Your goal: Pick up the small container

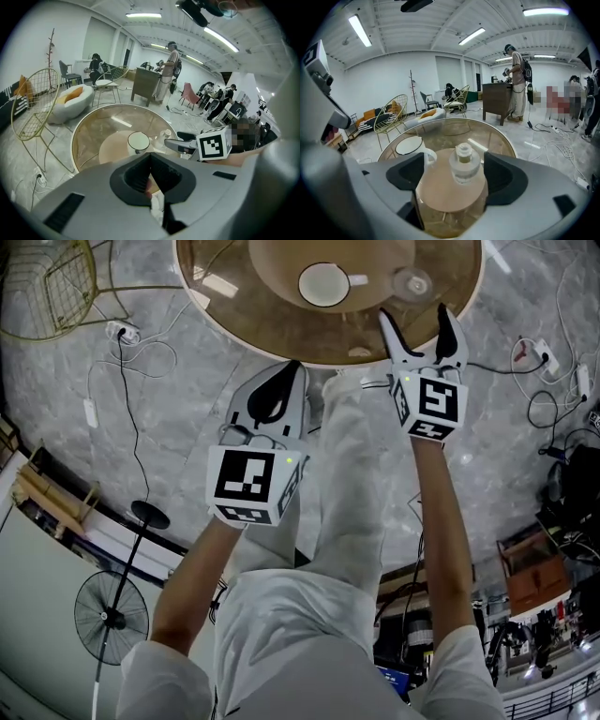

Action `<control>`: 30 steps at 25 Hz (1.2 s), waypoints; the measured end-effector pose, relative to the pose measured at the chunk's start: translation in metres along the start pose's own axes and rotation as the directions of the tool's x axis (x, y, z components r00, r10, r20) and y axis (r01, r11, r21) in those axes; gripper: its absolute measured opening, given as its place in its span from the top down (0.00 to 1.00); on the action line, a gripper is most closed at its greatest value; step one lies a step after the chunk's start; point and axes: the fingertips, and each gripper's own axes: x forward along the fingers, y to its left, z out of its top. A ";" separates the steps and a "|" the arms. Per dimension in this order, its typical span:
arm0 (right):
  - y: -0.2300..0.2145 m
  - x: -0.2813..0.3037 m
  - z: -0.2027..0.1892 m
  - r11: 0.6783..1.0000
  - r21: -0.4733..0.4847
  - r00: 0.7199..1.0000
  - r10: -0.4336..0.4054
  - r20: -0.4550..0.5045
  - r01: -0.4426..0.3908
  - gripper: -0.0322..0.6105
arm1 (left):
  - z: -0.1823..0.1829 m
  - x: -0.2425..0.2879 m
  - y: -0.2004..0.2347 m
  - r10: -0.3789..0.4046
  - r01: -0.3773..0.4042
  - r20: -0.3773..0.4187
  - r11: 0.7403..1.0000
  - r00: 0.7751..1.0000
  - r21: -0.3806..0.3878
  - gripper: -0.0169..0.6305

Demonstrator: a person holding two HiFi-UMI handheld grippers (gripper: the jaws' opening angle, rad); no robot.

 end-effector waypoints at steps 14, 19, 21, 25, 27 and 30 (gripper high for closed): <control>-0.023 0.062 -0.038 0.999 0.030 1.000 -0.023 -0.019 0.023 0.31 | -0.011 0.049 0.022 0.012 -0.012 0.003 1.000 1.000 0.001 0.95; -0.026 0.076 -0.041 0.999 0.023 1.000 -0.027 -0.013 0.027 0.31 | -0.016 0.058 0.024 0.010 -0.010 -0.003 1.000 1.000 -0.005 0.95; -0.028 0.080 -0.039 0.999 0.018 0.999 -0.040 -0.010 0.041 0.32 | -0.018 0.061 0.024 0.008 -0.008 -0.006 1.000 1.000 -0.007 0.95; -0.027 0.080 -0.039 0.998 0.017 0.999 -0.053 -0.012 0.053 0.34 | -0.019 0.061 0.023 -0.001 0.000 -0.007 1.000 1.000 -0.012 0.95; -0.027 0.081 -0.041 0.998 -0.003 0.998 -0.057 -0.033 0.057 0.34 | -0.021 0.062 0.022 -0.006 0.006 -0.005 1.000 1.000 -0.014 0.95; -0.028 0.085 -0.042 0.996 -0.037 0.995 -0.078 -0.063 0.076 0.42 | -0.024 0.064 0.024 -0.008 0.008 0.001 1.000 1.000 -0.015 0.95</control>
